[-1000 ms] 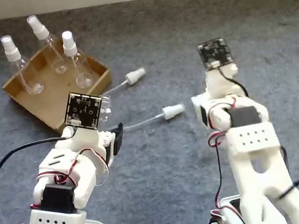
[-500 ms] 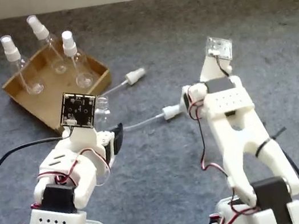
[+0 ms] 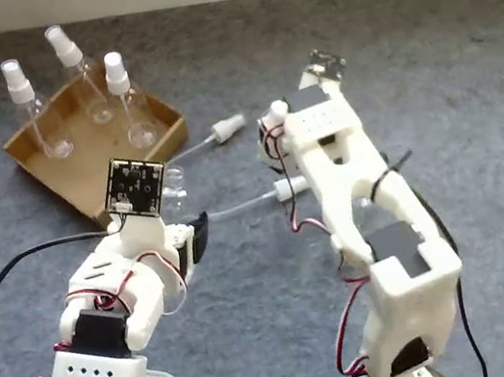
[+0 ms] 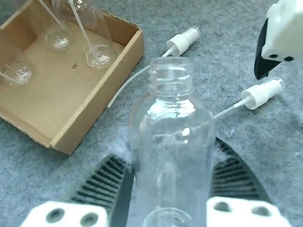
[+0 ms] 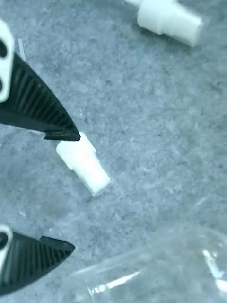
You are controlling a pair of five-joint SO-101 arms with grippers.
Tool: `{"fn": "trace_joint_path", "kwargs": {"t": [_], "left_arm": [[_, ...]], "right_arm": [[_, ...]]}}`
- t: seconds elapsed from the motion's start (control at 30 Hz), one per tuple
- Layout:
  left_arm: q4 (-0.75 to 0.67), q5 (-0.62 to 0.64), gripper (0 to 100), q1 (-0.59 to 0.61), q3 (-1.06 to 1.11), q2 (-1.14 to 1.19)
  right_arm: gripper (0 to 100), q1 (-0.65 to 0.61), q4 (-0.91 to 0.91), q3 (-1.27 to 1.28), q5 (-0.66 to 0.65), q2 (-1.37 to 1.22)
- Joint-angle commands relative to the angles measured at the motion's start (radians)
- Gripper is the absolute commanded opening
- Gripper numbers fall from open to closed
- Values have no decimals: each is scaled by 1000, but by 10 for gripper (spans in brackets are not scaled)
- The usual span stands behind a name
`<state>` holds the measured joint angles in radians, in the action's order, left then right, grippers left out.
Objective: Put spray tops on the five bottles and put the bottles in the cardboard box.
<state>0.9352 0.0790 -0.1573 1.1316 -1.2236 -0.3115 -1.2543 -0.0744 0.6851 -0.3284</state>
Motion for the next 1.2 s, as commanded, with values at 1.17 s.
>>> {"fn": "trace_joint_path", "kwargs": {"t": [1.17], "left_arm": [[-17, 9, 84, 2, 8, -19]], "right_arm": [[5, 145, -291, -456, -763, -131]]}}
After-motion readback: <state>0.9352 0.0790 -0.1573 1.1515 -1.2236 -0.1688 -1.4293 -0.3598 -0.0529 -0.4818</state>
